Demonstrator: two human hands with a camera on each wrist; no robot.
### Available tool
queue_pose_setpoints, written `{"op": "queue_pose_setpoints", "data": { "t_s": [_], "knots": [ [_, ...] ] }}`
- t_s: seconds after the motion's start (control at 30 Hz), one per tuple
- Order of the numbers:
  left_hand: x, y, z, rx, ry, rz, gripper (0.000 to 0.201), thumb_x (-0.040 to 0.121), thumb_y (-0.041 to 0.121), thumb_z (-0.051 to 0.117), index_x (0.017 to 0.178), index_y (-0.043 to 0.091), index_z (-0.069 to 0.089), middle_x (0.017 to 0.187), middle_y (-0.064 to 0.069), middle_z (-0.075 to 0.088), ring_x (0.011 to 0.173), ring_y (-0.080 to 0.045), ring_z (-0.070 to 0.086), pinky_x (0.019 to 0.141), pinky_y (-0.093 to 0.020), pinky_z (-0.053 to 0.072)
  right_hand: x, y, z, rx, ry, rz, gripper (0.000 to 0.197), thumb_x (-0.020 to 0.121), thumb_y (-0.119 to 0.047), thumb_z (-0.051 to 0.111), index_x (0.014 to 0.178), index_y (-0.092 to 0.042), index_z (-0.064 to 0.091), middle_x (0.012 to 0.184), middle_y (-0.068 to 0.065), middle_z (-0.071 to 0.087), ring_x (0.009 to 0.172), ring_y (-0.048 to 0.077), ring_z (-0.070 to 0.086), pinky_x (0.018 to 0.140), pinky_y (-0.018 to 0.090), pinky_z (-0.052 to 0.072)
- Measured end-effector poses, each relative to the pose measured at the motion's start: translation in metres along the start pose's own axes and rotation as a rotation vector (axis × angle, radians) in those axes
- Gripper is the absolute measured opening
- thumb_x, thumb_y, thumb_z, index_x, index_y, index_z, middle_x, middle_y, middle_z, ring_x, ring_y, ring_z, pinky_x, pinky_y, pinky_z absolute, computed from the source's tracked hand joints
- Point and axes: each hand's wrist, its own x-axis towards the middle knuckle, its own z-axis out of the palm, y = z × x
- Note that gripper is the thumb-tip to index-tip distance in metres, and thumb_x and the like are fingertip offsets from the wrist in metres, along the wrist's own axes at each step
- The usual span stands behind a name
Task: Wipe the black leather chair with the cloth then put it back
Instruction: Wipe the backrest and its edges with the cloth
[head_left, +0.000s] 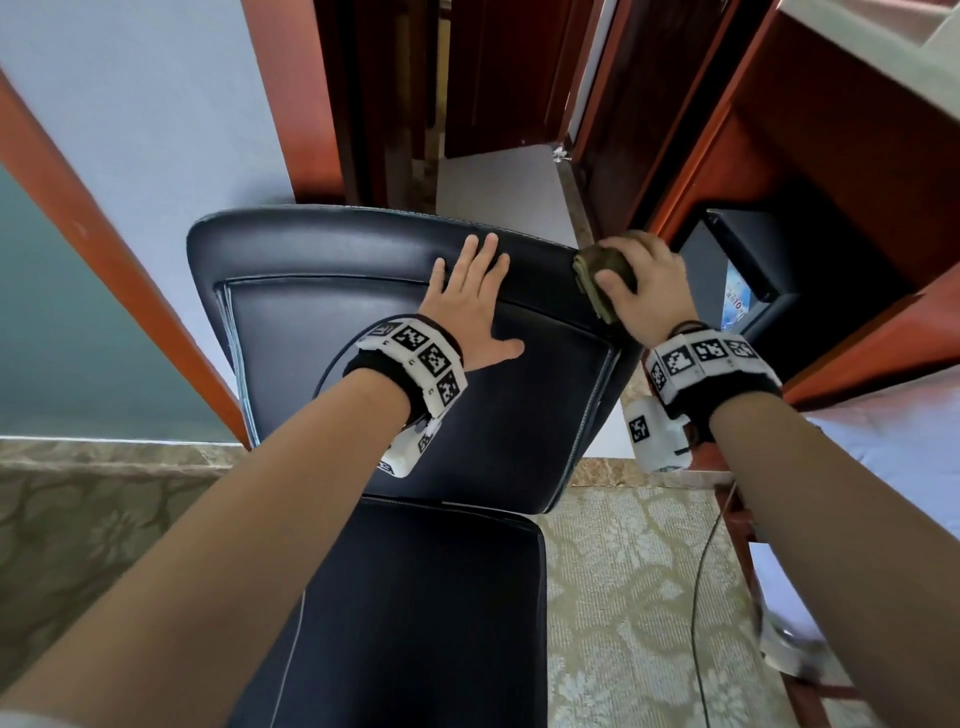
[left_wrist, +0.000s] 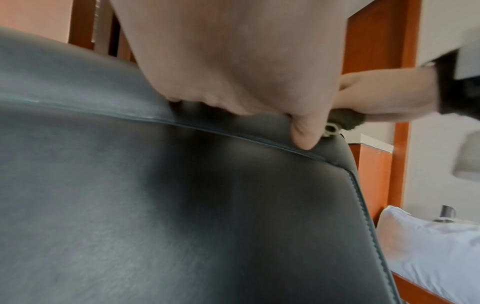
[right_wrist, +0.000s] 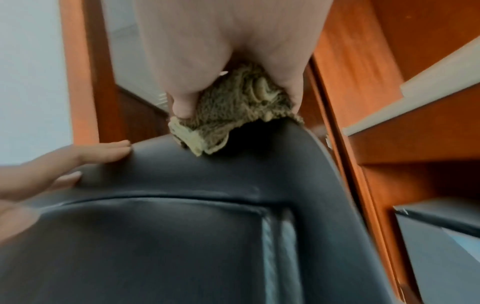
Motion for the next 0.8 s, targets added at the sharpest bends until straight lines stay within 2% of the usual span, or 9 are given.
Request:
{"op": "queue_pose_setpoints", "data": {
  "t_s": [0.1,0.23,0.3,0.37,0.43,0.5,0.6,0.7,0.8],
  "knots": [
    [-0.007,-0.012,0.0,0.03,0.064,0.068,0.085,0.092,0.051,0.043,0.149,0.013,-0.007,0.156,-0.003,-0.018,0.143,-0.019,-0.016,0.116,-0.04,-0.003,0.019,-0.035,0.005,-0.122,-0.092,-0.104,0.039,0.092,-0.031,0.052,0.131,-0.025,0.049,0.142,0.007,0.037,0.123,0.038,0.034,0.104,0.048,0.03],
    [-0.021,-0.039,-0.001,0.152,0.15,0.063,0.08,0.093,0.047,0.04,0.149,0.007,0.0,0.157,-0.007,-0.009,0.145,-0.022,-0.006,0.116,-0.039,0.004,0.033,-0.078,0.022,-0.165,-0.13,-0.158,0.04,0.093,-0.033,0.05,0.132,-0.028,0.047,0.145,0.002,0.033,0.126,0.034,0.03,0.104,0.046,0.03],
    [-0.031,-0.057,-0.003,0.197,0.19,0.04,0.078,0.091,0.044,0.046,0.149,0.004,0.011,0.157,-0.011,0.006,0.145,-0.026,0.007,0.115,-0.043,0.008,0.033,-0.079,0.023,-0.142,-0.118,-0.173,0.04,0.093,-0.031,0.051,0.132,-0.028,0.048,0.145,0.004,0.033,0.125,0.034,0.031,0.105,0.045,0.029],
    [-0.041,-0.077,-0.003,0.238,0.212,0.056,0.076,0.084,0.04,0.055,0.143,0.0,0.03,0.151,-0.016,0.028,0.139,-0.032,0.029,0.111,-0.05,0.021,0.029,-0.067,0.019,-0.1,-0.117,-0.202,0.04,0.092,-0.028,0.054,0.132,-0.027,0.049,0.145,0.005,0.033,0.124,0.035,0.031,0.107,0.043,0.027],
    [-0.048,-0.094,-0.004,0.289,0.209,0.052,0.072,0.08,0.043,0.048,0.138,0.0,0.041,0.143,-0.017,0.042,0.131,-0.033,0.041,0.107,-0.051,0.029,0.022,-0.053,0.013,-0.085,-0.111,-0.21,0.041,0.091,-0.028,0.056,0.132,-0.027,0.05,0.145,0.007,0.034,0.123,0.037,0.032,0.107,0.041,0.024],
    [-0.052,-0.106,-0.005,0.305,0.204,0.017,0.073,0.077,0.045,0.035,0.135,0.001,0.045,0.14,-0.016,0.046,0.128,-0.032,0.046,0.107,-0.049,0.027,0.015,-0.045,0.008,-0.097,-0.096,-0.172,0.043,0.09,-0.03,0.057,0.132,-0.028,0.049,0.144,0.011,0.034,0.123,0.04,0.032,0.107,0.041,0.023],
    [-0.055,-0.115,-0.003,0.295,0.22,0.0,0.071,0.083,0.046,0.039,0.142,0.005,0.037,0.148,-0.015,0.035,0.136,-0.03,0.035,0.111,-0.047,0.01,0.009,-0.049,0.01,-0.147,-0.088,-0.08,0.044,0.091,-0.035,0.055,0.134,-0.031,0.046,0.142,0.017,0.032,0.121,0.043,0.03,0.107,0.045,0.023],
    [-0.054,-0.119,0.001,0.296,0.144,-0.039,0.082,0.089,0.053,0.043,0.15,0.012,0.007,0.158,-0.007,0.002,0.145,-0.022,0.005,0.113,-0.044,-0.008,0.015,-0.067,0.014,-0.207,-0.116,-0.013,0.045,0.092,-0.037,0.05,0.135,-0.029,0.042,0.137,0.02,0.034,0.119,0.044,0.032,0.104,0.049,0.026],
    [-0.051,-0.118,0.002,0.278,0.166,-0.047,0.085,0.088,0.056,0.042,0.15,0.014,0.004,0.158,-0.005,-0.002,0.145,-0.02,0.0,0.113,-0.045,-0.011,0.028,-0.093,0.022,-0.235,-0.158,-0.055,0.044,0.092,-0.037,0.049,0.135,-0.029,0.041,0.138,0.019,0.034,0.121,0.042,0.032,0.103,0.049,0.028]
  ]
}}
